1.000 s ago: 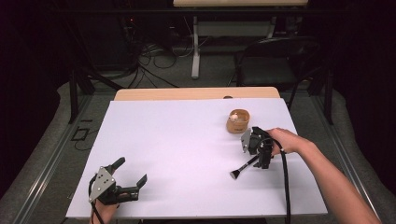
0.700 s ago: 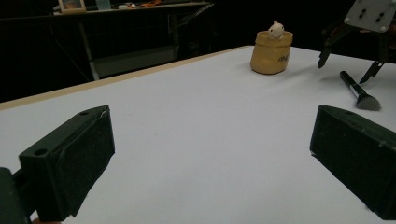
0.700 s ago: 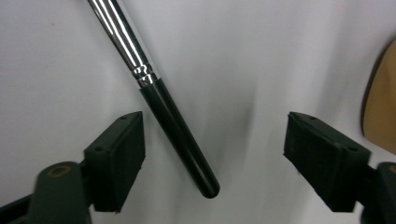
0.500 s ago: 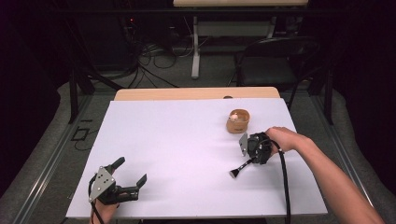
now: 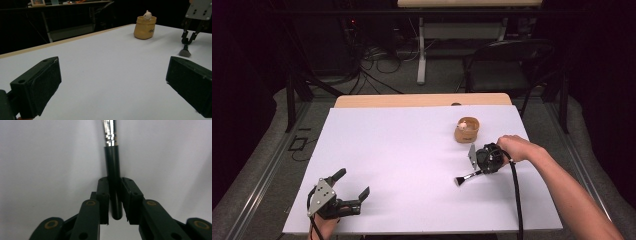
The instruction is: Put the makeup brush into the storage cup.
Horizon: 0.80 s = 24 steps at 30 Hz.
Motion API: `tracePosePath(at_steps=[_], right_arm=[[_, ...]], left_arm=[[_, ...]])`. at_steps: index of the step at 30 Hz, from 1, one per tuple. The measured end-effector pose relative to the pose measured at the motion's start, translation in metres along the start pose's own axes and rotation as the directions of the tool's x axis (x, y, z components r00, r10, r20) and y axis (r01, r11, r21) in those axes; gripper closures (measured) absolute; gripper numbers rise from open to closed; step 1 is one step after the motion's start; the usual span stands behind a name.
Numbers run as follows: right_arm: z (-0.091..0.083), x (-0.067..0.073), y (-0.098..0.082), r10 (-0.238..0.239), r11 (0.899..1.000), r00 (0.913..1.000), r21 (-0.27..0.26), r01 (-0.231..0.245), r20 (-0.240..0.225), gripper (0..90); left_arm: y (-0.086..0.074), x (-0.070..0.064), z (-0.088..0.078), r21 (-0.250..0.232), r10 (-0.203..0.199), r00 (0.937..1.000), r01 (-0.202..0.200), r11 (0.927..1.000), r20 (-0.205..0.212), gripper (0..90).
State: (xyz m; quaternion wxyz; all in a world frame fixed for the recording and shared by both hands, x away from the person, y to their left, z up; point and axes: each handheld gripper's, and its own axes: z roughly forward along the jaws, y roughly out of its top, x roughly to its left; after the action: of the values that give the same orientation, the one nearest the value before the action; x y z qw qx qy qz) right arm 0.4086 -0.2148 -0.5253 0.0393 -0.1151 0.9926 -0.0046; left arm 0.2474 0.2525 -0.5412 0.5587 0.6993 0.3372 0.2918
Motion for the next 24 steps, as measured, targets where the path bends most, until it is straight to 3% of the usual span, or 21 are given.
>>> tracePosePath(at_steps=[6, 8, 10, 11, 15, 16, 20, 21, 24], right_arm=[[0.000, 0.000, -0.001, 0.035, 0.999, 0.9993, -0.015, -0.035, -0.009, 79.5], [-0.001, 0.000, -0.003, 0.076, 0.996, 0.9971, -0.052, -0.076, -0.007, 79.6], [-0.002, 0.000, -0.004, 0.086, 0.995, 0.9963, -0.059, -0.085, 0.002, 79.6], [-0.003, 0.002, -0.007, 0.119, 0.987, 0.9927, -0.115, -0.116, 0.021, 79.6], [-0.008, 0.003, -0.009, 0.148, 0.980, 0.9887, -0.134, -0.145, 0.019, 79.5], [-0.011, 0.005, -0.011, 0.182, 0.971, 0.9831, -0.158, -0.177, 0.018, 79.6], [-0.014, 0.007, -0.012, 0.220, 0.960, 0.9753, -0.185, -0.211, 0.025, 79.5], [-0.016, 0.008, -0.013, 0.252, 0.947, 0.9672, -0.213, -0.240, 0.030, 79.5], [-0.017, 0.008, -0.014, 0.273, 0.938, 0.9615, -0.233, -0.258, 0.034, 79.5]], left_arm=[[0.000, 0.000, 0.000, 0.001, -0.003, 1.0000, 0.003, 1.0000, -0.001, 0.0], [0.000, 0.000, 0.000, 0.000, -0.004, 1.0000, 0.004, 1.0000, -0.001, 0.0], [0.000, 0.000, 0.000, 0.000, -0.005, 1.0000, 0.005, 1.0000, -0.002, 0.0], [0.000, 0.000, 0.000, 0.000, -0.005, 1.0000, 0.005, 1.0000, -0.001, 0.0], [0.000, 0.000, 0.000, 0.004, 0.002, 1.0000, -0.002, 1.0000, 0.000, 0.0], [0.000, 0.000, 0.000, 0.004, 0.002, 1.0000, -0.002, 1.0000, 0.000, 0.0], [0.000, 0.000, 0.000, 0.004, 0.002, 1.0000, -0.002, 1.0000, 0.000, 0.0], [0.000, 0.000, 0.000, 0.004, 0.002, 1.0000, -0.002, 1.0000, 0.000, 0.0], [0.000, 0.000, 0.000, 0.003, 0.002, 1.0000, -0.002, 1.0000, 0.001, 0.0]])
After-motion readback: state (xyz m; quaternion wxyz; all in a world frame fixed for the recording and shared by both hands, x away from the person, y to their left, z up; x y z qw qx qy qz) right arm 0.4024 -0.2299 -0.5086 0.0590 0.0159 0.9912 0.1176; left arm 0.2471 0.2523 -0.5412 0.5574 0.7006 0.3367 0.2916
